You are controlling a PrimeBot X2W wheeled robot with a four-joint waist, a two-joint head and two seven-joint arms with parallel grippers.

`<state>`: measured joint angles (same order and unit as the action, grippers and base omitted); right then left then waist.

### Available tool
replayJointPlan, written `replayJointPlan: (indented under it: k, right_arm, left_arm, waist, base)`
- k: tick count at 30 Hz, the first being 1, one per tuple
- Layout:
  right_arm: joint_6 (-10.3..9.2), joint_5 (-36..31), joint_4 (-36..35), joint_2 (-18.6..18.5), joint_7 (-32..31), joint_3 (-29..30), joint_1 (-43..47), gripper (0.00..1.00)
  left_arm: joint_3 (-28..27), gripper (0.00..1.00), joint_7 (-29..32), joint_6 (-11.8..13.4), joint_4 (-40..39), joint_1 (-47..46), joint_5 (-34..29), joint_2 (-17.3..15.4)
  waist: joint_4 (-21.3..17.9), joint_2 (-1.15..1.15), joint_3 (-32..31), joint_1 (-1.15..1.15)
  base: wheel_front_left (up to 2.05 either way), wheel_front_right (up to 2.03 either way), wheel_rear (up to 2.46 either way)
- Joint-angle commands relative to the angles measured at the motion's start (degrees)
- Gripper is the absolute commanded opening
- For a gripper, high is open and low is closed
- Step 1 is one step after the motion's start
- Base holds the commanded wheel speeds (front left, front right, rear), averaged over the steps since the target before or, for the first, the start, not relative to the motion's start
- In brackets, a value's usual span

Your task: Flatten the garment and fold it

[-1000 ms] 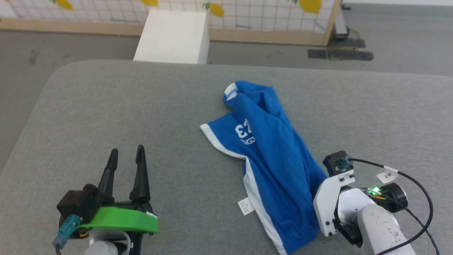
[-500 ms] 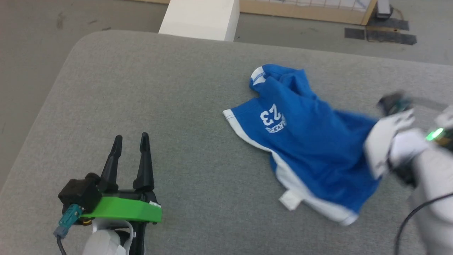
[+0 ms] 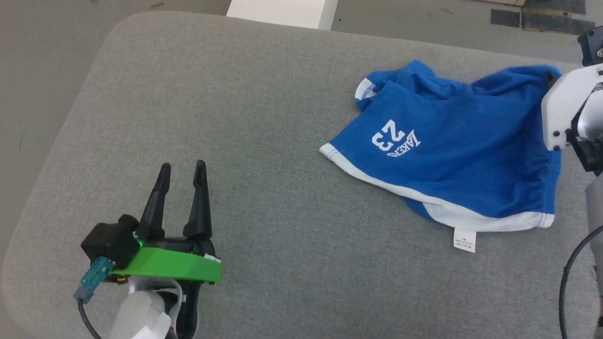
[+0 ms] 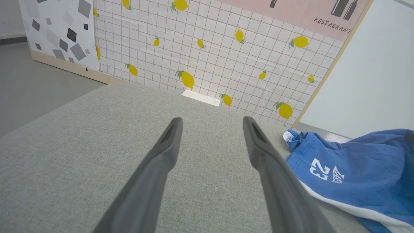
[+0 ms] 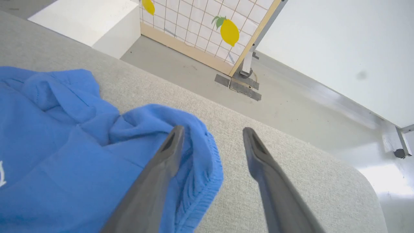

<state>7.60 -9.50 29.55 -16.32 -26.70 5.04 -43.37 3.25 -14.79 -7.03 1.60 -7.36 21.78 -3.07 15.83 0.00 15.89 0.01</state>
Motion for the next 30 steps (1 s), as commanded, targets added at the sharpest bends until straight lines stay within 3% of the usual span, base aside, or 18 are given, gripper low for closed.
replayJointPlan:
  k: [1, 8, 14, 20, 24, 30]
  right_arm:
    - [-0.11, -0.1, 0.5, 1.0, 2.2, 1.3, -0.8, 1.00]
    - [-0.11, 4.6, -2.5, 7.1, 16.1, 7.3, 2.8, 1.00]
    - [-0.11, 9.2, -11.4, 11.5, 24.5, 9.6, 14.1, 1.00]
    - [-0.11, 13.2, -18.6, 13.3, 25.9, 9.1, 29.1, 1.00]
    - [-0.11, 19.3, -20.5, 13.4, 25.7, 6.9, 37.6, 1.00]
    - [-0.11, 24.6, -20.9, 13.4, 26.9, 5.4, 43.8, 1.00]
  left_arm:
    - [-0.1, 1.00, -0.2, -0.2, 0.3, -0.5, -0.3, 0.2]
    - [-1.1, 1.00, -0.2, -0.2, 1.3, 1.7, -1.6, 0.2]
    - [-1.7, 1.00, -0.2, 0.0, 1.7, 4.1, -2.4, 0.2]
    - [-1.5, 1.00, -0.2, 0.4, 2.1, 5.8, -2.6, 0.2]
    - [-1.4, 1.00, -0.2, 0.8, 2.4, 6.7, -2.4, 0.2]
    - [-1.0, 1.00, -0.2, 1.8, 3.9, 7.1, -1.0, 0.2]
  waist:
    - [-1.3, 0.00, -1.5, -0.01]
    - [-5.4, 0.00, -6.7, -0.01]
    - [-8.8, 0.00, -10.6, -0.01]
    - [-10.9, 0.00, -12.8, -0.01]
    - [-12.1, 0.00, -13.7, -0.01]
    - [-14.3, 0.00, -13.5, -0.01]
  base:
    - [0.00, 0.00, 0.00]
    - [0.00, 0.00, 0.00]
    - [0.00, 0.00, 0.00]
    - [0.00, 0.00, 0.00]
    - [0.00, 0.00, 0.00]
    - [0.00, 0.00, 0.00]
